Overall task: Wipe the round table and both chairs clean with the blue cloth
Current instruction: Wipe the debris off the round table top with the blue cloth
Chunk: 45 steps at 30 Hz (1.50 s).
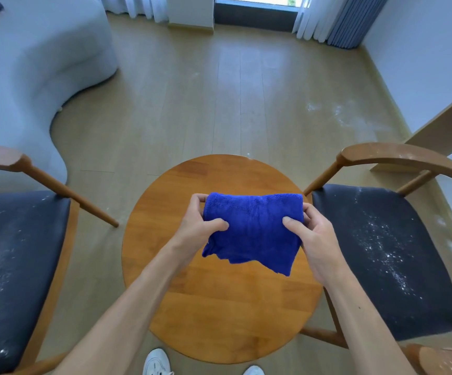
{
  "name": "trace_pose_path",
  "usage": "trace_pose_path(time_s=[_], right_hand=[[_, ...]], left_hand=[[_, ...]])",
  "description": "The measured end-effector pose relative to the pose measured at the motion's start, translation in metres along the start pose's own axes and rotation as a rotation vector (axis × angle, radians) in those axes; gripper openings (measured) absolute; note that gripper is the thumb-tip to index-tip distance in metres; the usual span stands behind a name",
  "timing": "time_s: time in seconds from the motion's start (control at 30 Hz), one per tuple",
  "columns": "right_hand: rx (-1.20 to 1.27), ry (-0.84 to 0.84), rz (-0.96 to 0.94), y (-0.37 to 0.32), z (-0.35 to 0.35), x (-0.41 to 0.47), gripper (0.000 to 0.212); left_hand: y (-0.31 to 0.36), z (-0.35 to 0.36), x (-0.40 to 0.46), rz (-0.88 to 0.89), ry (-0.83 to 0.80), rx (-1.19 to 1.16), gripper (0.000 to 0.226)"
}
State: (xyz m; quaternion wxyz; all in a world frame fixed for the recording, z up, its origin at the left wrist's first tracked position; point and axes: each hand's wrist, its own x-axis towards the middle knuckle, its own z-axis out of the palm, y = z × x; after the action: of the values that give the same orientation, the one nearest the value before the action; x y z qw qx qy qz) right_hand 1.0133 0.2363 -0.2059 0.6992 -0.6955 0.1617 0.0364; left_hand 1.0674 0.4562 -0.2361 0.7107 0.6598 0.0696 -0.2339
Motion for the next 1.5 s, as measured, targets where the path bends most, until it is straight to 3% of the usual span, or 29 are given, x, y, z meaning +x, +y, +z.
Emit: trace_pose_path(time_s=[0.07, 0.2, 0.33, 0.5, 0.63, 0.83, 0.93, 1.03, 1.17, 1.3, 1.4, 1.5], right_hand=[[-0.089, 0.031, -0.023, 0.006, 0.001, 0.004, 0.016], [-0.269, 0.088, -0.08, 0.021, 0.006, 0.017, 0.021], [-0.371, 0.111, -0.05, 0.052, 0.008, 0.023, 0.029], [-0.582, -0.092, 0.198, 0.121, 0.006, 0.004, 0.025], [-0.66, -0.137, 0.321, 0.146, 0.0, -0.002, 0.019], [-0.503, 0.196, 0.175, 0.136, 0.015, 0.025, 0.026], [-0.584, 0.209, 0.136, 0.137, 0.015, 0.033, 0.025], [-0.734, 0.161, 0.003, 0.142, 0.018, 0.029, 0.021], [-1.105, -0.118, -0.551, 0.167, 0.041, 0.027, 0.029], [-1.345, -0.482, -0.643, 0.2, 0.063, 0.05, 0.052], [-1.414, -0.484, -0.687, 0.217, 0.06, 0.073, 0.057], [-1.395, -0.21, -0.614, 0.224, 0.058, 0.094, 0.056]], left_hand=[[0.0, -0.004, 0.001, 0.0, 0.011, 0.057, 0.066], [0.003, -0.019, 0.014, 0.144, 0.026, 0.306, 0.039], [-0.02, -0.031, 0.016, 0.192, 0.014, 0.505, 0.029], [-0.099, -0.047, -0.009, -0.072, -0.071, 0.657, 0.023], [-0.125, -0.056, -0.013, -0.239, -0.112, 0.591, 0.017], [-0.112, -0.044, 0.029, -0.187, 0.372, 0.426, 0.027], [-0.111, -0.055, 0.033, -0.179, 0.486, 0.44, 0.032], [-0.121, -0.072, 0.024, -0.194, 0.536, 0.537, 0.034], [-0.144, -0.097, 0.019, -0.2, 0.567, 0.793, 0.041], [-0.164, -0.128, 0.029, -0.091, 0.486, 1.141, 0.051], [-0.176, -0.152, 0.045, -0.018, 0.445, 1.331, 0.053], [-0.186, -0.167, 0.057, -0.031, 0.445, 1.412, 0.06]])
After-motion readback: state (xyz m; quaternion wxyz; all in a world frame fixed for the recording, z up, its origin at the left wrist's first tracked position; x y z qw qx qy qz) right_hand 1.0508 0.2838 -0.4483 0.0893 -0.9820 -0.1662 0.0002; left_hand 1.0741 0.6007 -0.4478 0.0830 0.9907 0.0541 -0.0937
